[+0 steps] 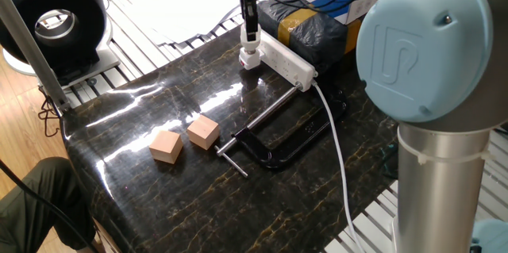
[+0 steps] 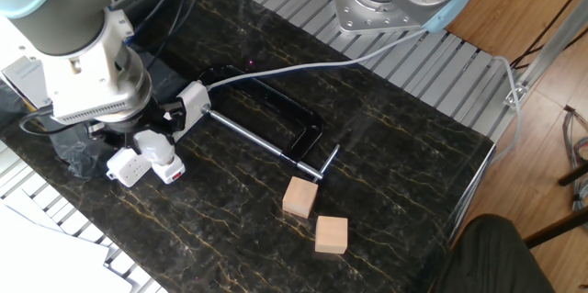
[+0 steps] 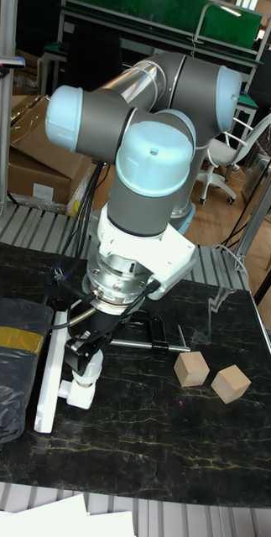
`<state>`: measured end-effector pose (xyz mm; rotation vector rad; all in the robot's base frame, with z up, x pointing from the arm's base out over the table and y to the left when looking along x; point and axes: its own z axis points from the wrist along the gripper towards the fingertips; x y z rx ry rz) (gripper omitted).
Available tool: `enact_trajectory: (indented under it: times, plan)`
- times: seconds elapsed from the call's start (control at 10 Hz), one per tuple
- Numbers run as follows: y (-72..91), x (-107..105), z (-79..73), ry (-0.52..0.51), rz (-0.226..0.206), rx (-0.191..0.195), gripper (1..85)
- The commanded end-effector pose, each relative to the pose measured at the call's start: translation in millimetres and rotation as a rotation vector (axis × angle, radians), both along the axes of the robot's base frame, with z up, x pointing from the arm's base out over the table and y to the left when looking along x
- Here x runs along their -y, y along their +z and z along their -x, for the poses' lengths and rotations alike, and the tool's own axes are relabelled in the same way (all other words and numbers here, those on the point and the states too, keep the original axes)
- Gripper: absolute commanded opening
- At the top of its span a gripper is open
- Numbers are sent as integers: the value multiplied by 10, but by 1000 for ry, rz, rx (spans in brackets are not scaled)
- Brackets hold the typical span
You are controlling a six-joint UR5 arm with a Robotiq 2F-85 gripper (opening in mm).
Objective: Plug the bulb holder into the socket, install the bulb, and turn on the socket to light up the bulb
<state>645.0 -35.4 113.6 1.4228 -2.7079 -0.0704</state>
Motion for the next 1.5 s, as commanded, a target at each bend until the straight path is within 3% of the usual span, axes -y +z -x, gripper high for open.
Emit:
enact_trajectory:
  times: [0.0,0.2,0.4,0.6,1.0,1.4]
  plan:
    - [10,-79,-78,-24,-43,26,303]
    - [19,-56,-80,-24,-48,25,380]
    - [26,-36,-73,29,-61,20,547]
    - [18,-11,-106,92,-53,26,783]
    - [120,-65,-126,209,-70,57,783]
    - [100,-116,-88,295,-93,94,657]
